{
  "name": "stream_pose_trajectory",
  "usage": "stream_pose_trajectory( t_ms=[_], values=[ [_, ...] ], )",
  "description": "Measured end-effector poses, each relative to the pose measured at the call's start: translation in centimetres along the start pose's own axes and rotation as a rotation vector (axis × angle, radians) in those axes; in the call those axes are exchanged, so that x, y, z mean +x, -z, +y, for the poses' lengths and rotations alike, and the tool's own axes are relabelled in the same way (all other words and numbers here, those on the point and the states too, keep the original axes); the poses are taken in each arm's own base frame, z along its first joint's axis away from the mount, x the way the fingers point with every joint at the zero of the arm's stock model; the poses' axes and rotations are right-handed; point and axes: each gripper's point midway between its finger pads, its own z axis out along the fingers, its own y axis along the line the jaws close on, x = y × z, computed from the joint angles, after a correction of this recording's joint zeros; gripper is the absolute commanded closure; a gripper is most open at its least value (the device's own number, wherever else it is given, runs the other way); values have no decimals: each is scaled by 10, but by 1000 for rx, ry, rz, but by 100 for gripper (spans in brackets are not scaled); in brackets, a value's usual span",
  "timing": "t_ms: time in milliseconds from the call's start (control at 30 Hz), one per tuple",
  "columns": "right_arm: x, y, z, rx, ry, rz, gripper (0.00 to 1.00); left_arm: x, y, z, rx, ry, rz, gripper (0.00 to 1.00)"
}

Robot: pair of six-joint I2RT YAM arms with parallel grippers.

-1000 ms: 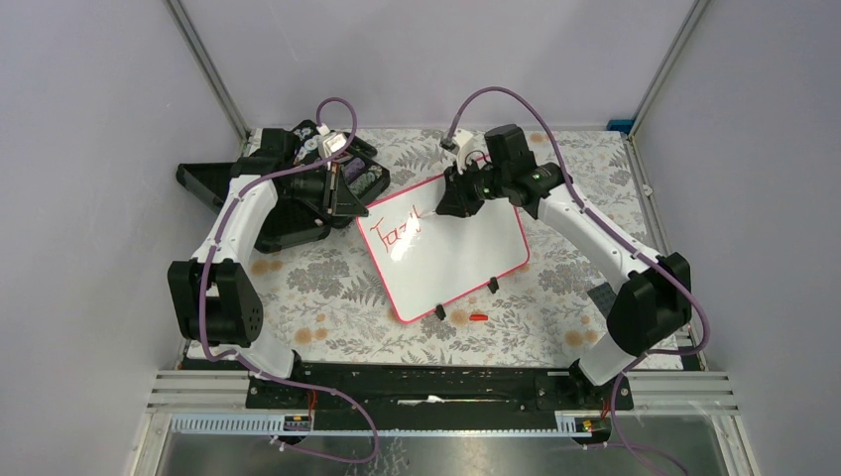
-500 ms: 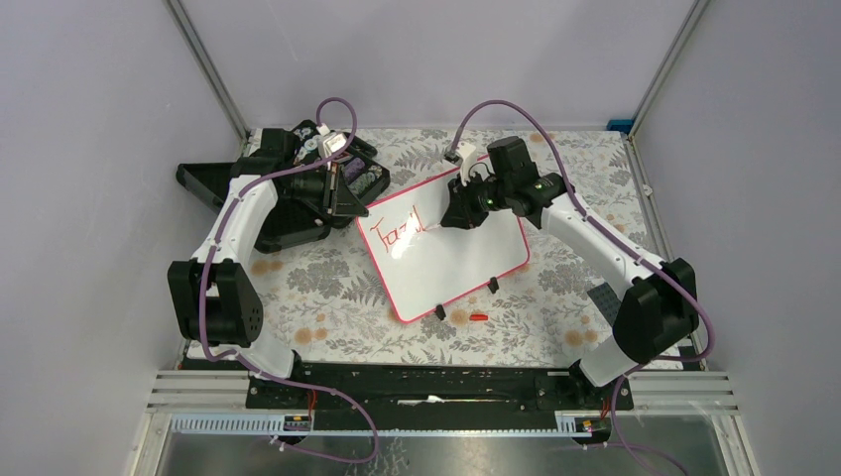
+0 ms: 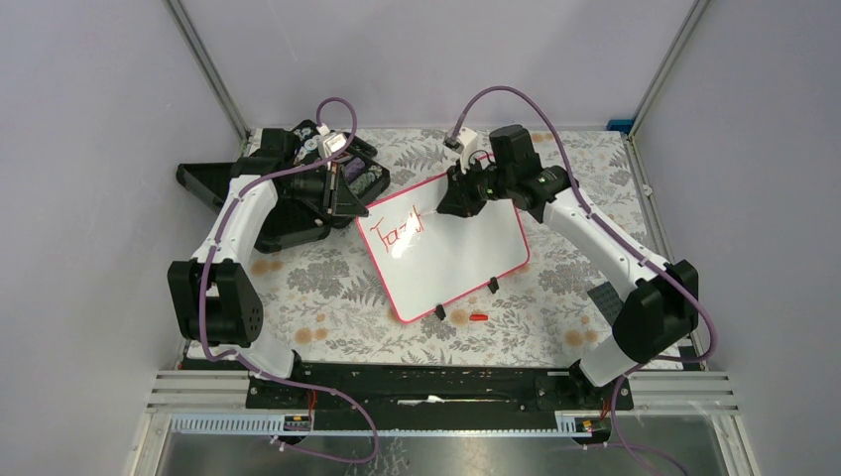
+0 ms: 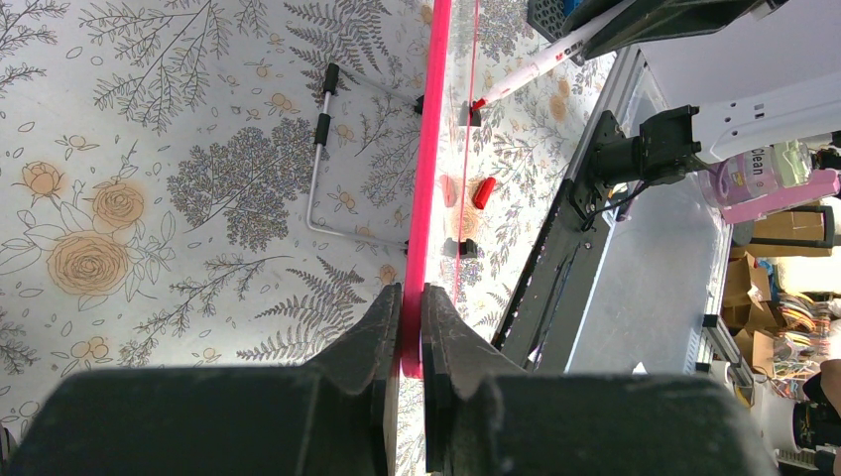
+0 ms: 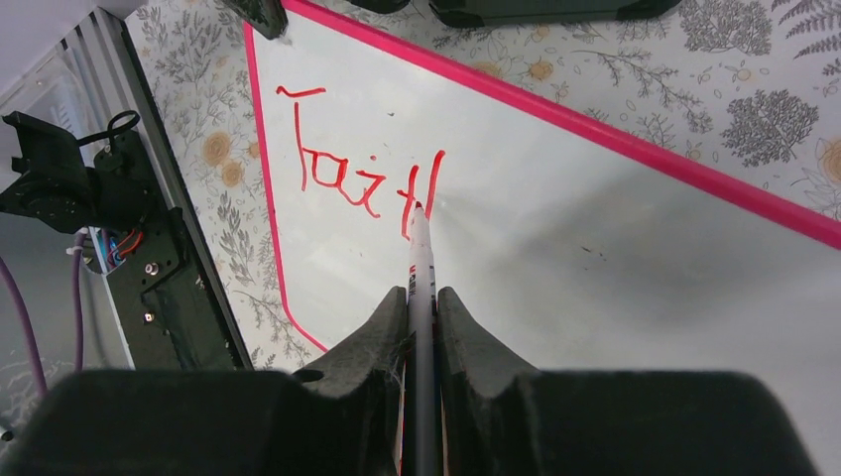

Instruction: Write a sentence on the whiteboard

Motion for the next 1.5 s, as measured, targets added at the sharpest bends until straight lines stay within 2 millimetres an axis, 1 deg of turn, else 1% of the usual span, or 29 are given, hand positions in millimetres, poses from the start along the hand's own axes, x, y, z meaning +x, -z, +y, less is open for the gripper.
stream_pose_trajectory(
  t_ms=[100,400,667,967,1167,1500],
  values=[
    [-4,-1,-1,0,6,-8,100,0,0,0,0,0,0,100],
    [3,-9,-6,-2,-10,14,100,0,0,0,-1,0,0,100],
    [2,-9,-7,2,-11,12,100,0,0,0,0,-1,0,100],
    [1,-2,-21,24,-31,0,100,0,0,0,-1,-1,1,100],
    [1,-1,-21,18,-31,-1,100,0,0,0,-2,0,1,100],
    [15,1,-18,16,-44,16,100,0,0,0,-2,0,2,100]
  ],
)
